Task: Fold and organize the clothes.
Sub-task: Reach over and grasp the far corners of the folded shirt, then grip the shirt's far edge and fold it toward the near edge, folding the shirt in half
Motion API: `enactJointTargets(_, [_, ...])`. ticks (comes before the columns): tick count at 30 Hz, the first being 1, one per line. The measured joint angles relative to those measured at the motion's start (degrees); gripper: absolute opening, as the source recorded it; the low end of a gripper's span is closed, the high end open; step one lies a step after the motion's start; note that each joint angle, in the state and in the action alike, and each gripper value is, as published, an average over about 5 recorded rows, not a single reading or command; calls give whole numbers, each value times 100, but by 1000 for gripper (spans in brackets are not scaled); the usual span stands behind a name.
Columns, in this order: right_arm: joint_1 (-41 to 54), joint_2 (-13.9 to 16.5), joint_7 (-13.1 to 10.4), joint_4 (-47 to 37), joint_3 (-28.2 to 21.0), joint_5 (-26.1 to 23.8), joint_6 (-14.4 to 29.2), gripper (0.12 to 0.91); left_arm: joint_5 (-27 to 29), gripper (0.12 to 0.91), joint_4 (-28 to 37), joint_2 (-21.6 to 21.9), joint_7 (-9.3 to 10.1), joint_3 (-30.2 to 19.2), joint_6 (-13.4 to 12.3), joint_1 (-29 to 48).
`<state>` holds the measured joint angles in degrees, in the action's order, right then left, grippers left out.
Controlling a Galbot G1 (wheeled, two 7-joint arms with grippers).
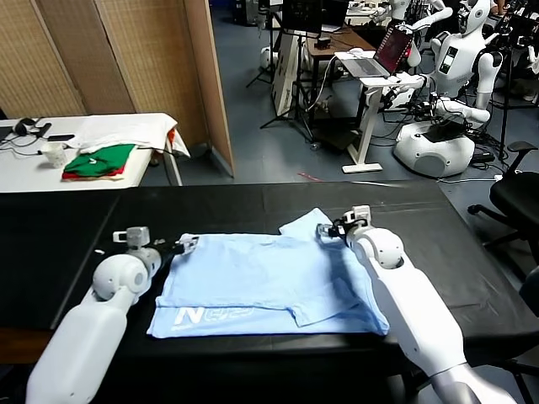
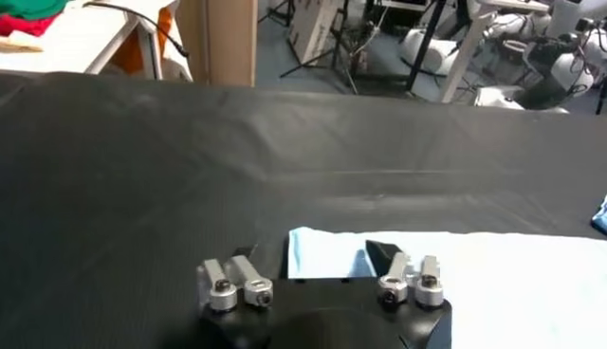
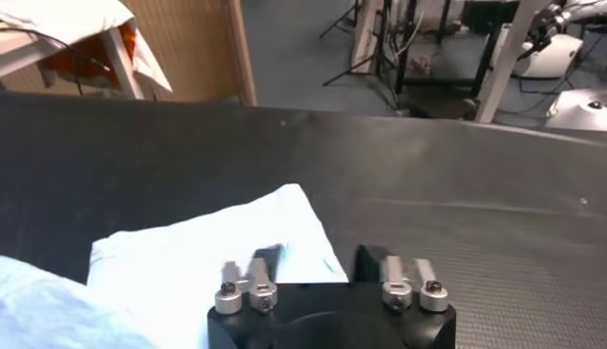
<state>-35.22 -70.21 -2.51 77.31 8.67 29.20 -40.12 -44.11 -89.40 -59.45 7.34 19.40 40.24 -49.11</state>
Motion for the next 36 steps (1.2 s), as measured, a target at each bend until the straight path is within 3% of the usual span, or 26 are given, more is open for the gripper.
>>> enactJointTargets(7, [-140,22,117,191,132,2,313,144,24,212,1,-12,-34,-33,-3,-15])
enactJointTargets(10, [-288,65,141,414,251,26,515,140,40,151,-48,-11,-54,-34,-13,-55])
enactJointTargets(18, [-943,307,144,1369,664,48,653,140,0,150,-418,56,6,106,-58,-265])
enactJointTargets(24, [-1604,556,55,2288,1005,-163,299,140,-50,150,-995,196,55,321,-46,-616])
enactJointTargets(29, [-2217,682,19,2997,1210,-446,22,140,-29,150,-1590,374,204,557,-38,-1075])
enactJointTargets(36, [-3025,792,-62,3673,1417,-642,-197,140,200,150,-2355,645,261,850,117,-1750])
